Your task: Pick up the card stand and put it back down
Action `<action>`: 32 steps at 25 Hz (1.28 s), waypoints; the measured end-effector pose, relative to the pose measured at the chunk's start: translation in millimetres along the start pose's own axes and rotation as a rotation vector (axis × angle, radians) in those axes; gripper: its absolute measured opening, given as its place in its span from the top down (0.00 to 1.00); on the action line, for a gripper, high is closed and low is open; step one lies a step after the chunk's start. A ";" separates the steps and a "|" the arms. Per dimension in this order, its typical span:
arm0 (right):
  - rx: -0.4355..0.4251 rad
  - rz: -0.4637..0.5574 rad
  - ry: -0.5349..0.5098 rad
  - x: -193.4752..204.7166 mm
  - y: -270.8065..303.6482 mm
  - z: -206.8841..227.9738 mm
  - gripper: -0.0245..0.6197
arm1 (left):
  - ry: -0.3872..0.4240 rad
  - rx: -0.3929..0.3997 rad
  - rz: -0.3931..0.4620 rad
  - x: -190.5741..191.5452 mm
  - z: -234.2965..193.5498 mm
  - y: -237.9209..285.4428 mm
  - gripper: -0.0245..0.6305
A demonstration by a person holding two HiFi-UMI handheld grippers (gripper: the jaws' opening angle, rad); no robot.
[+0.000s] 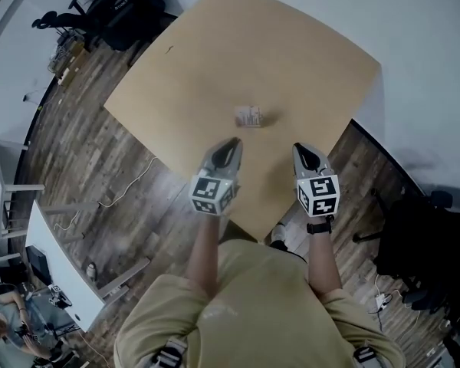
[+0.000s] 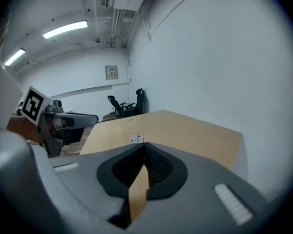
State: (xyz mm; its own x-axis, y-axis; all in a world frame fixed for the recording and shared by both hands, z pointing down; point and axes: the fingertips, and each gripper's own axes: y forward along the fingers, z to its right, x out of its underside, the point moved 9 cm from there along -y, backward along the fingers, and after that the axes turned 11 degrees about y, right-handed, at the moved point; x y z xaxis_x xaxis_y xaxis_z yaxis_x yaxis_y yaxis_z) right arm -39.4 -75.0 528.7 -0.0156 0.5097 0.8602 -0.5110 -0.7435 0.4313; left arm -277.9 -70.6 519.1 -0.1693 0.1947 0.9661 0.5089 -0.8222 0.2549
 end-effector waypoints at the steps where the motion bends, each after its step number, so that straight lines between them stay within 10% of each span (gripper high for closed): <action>1: 0.003 -0.017 0.010 3.7 9.8 1.8 0.95 | -0.013 0.000 -0.016 8.7 -8.9 5.7 0.91; 11: 0.002 -0.135 0.095 34.5 88.7 12.0 0.95 | 0.016 0.096 -0.161 86.0 -89.4 62.4 0.83; 32: 0.031 -0.203 0.168 63.5 162.0 7.9 0.95 | 0.399 0.735 -0.327 154.5 -119.3 188.5 0.60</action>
State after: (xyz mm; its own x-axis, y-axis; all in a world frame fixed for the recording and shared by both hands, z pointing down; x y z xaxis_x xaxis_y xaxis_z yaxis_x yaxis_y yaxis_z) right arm -116.3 -166.6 655.3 -0.0597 0.7127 0.6990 -0.4914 -0.6305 0.6009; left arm -308.9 -259.3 711.6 -0.6118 0.0463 0.7897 0.7722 -0.1814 0.6089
